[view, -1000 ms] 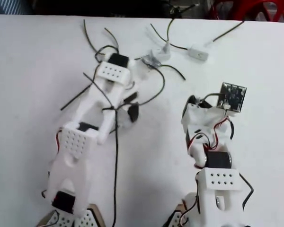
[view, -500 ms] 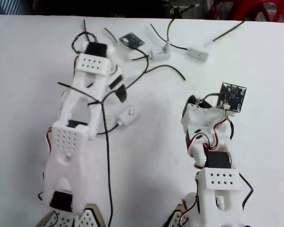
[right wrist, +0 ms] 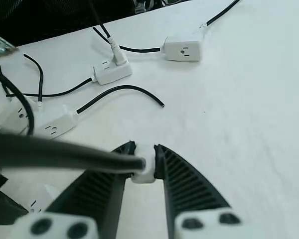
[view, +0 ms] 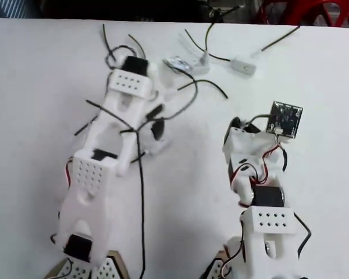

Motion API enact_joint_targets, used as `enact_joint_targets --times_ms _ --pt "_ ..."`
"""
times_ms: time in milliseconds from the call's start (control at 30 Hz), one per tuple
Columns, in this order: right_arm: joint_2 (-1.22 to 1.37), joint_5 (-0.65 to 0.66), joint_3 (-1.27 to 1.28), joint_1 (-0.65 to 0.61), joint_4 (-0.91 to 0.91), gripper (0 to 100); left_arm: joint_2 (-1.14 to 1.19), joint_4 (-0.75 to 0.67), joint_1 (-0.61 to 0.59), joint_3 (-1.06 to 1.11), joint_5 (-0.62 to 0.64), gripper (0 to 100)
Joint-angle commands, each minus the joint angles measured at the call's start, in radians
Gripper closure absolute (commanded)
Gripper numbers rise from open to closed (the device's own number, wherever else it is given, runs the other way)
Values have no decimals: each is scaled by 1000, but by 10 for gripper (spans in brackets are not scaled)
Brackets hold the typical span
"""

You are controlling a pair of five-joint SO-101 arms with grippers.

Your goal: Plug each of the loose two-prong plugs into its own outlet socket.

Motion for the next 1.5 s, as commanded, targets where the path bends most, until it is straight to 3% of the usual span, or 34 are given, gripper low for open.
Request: enact_joint_targets --times_ms 0,233,467,700,1000,1467 --pt "-15 -2 -8 7 -10 981 -151 6 125 130 11 762" --pt "-15 -2 -8 5 -10 981 -160 -91 168 272 64 759" --pt "-15 -2 -8 5 -10 981 -21 -213 48 242 41 758" --pt "-15 -2 -8 5 -10 981 77 -109 -70 34 -32 758" --pt "-15 -2 -8 5 -10 981 179 -14 -110 -226 -54 758" --pt "-15 -2 2 5 -16 981 191 -38 -213 -404 -54 706"
